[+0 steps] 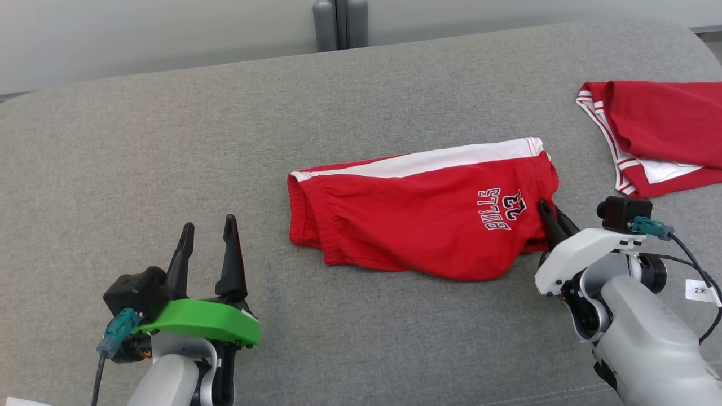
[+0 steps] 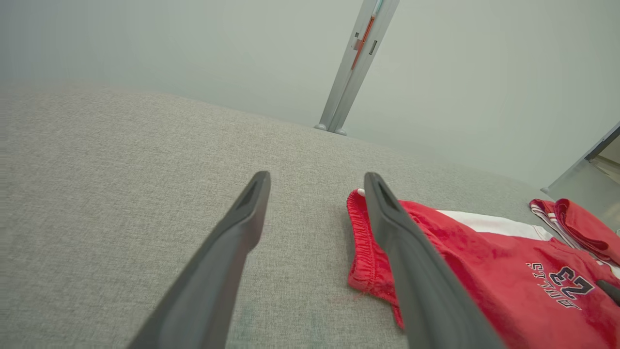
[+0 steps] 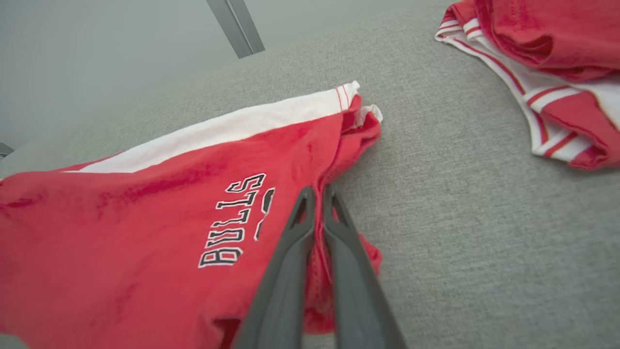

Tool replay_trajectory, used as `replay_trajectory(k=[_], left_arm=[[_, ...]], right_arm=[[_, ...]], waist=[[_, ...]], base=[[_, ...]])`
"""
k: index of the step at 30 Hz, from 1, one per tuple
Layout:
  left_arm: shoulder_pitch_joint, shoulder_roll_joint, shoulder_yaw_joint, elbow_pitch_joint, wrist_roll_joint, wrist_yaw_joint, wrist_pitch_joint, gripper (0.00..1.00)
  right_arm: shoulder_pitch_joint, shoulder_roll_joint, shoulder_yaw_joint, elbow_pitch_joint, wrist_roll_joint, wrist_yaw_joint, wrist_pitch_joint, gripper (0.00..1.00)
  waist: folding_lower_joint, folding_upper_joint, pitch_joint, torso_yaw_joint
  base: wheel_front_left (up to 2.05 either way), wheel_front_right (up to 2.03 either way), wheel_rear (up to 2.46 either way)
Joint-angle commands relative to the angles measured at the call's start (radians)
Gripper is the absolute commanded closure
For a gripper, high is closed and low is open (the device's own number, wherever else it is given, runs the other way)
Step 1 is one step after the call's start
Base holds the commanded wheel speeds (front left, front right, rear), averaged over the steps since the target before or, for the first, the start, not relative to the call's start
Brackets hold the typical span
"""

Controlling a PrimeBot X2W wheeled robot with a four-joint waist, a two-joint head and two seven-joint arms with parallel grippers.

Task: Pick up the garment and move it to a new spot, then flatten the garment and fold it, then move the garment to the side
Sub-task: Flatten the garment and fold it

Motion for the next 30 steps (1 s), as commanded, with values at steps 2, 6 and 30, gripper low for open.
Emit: replay_trajectory(k=[2, 6, 30], left_arm=[[0.020, 0.003, 0.000, -0.002, 0.004, -0.002, 0.000, 0.00], [0.022, -0.002, -0.003, -0.006, 0.004, -0.004, 0.000, 0.00], [0.022, -0.032, 0.008, -0.017, 0.011, -0.021, 0.000, 0.00]], right_arm=[[0.021, -0.002, -0.013, -0.014, -0.015, -0.002, 0.008, 1.00], [0.021, -0.002, -0.029, -0.045, -0.043, -0.002, 0.012, 1.00], [-0.047, 0.160, 0.176, -0.206, -0.109, -0.002, 0.197, 1.00]], waist=[[0.0000, -0.0001, -0.007, 0.017], [0.0000, -0.0001, -0.016, 0.040], [0.0000, -0.0001, -0.006, 0.231]], base=[[0.00, 0.00, 0.00], [0.00, 0.00, 0.00], [0.00, 0.00, 0.00]])
